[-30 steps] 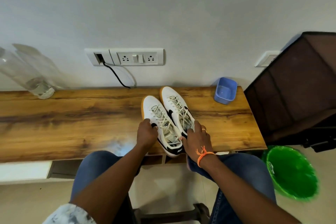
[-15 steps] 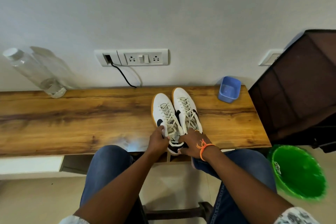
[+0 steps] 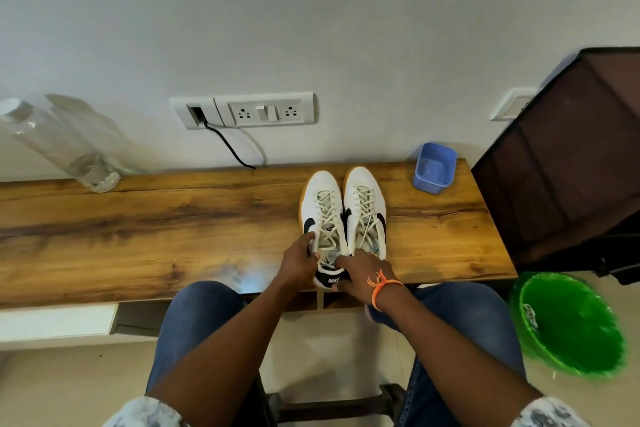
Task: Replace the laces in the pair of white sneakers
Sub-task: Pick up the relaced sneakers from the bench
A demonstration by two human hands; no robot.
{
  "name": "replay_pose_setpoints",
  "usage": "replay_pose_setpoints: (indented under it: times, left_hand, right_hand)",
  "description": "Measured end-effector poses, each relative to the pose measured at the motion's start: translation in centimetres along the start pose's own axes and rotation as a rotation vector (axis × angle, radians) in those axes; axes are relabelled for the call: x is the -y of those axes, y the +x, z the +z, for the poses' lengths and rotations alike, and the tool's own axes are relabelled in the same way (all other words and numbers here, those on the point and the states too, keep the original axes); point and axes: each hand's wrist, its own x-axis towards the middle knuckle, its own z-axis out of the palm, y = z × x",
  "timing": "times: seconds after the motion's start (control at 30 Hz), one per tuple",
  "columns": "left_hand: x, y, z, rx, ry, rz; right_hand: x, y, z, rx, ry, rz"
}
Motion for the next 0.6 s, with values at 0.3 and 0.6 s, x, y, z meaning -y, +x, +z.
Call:
replay_pose_setpoints:
  times: [0.3, 0.6]
  left_hand:
    - [-3.1, -3.7, -1.3, -0.061, -0.147, 0.084]
    - [-7.1, -8.2, -4.4, -0.008, -0.279, 0.204]
  right_hand:
    - [0.2, -2.0, -4.3, -0.205, 0.193, -0.055]
    - [1.6, -8.2, -10.3, -0.280, 0.113, -0.109]
